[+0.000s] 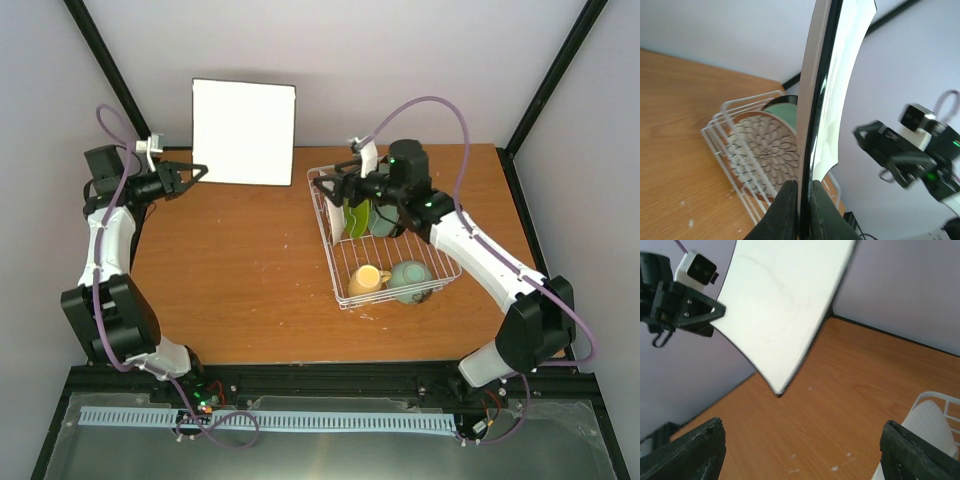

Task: Load the mixed dishes into the dish rack

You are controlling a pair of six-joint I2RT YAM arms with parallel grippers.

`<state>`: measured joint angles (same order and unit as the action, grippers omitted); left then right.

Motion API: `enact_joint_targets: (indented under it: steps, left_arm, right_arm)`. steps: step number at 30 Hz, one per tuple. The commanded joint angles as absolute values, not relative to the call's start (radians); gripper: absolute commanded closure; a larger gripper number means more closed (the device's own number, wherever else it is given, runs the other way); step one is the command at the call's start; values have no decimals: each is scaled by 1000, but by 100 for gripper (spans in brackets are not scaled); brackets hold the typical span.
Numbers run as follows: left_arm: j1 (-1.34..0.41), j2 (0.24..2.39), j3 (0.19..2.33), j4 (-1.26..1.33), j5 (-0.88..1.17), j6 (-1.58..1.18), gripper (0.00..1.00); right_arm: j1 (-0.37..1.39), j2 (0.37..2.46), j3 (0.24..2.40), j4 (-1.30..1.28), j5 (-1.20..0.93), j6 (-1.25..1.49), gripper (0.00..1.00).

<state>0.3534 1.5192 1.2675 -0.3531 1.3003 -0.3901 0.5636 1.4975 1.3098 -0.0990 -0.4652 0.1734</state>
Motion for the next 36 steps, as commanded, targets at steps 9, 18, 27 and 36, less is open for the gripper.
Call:
enact_joint_targets:
  steps: [9, 18, 27, 36]
  left_arm:
    - [313, 1314, 1324, -226, 1541, -483, 99]
    - [291, 1299, 1306, -202, 1545, -512, 99]
    - [234, 1273, 1226, -169, 1516, -546, 99]
    - [217, 1274, 1221, -168, 1516, -539, 99]
  right_arm:
    - [449, 1588, 1399, 247, -1103, 569, 17]
    - [449, 1668, 1441, 415, -1126, 705, 17]
    - [469, 1813, 1528, 814, -1136, 1038, 26]
    - [511, 1882, 1629, 786, -1163, 1044, 92]
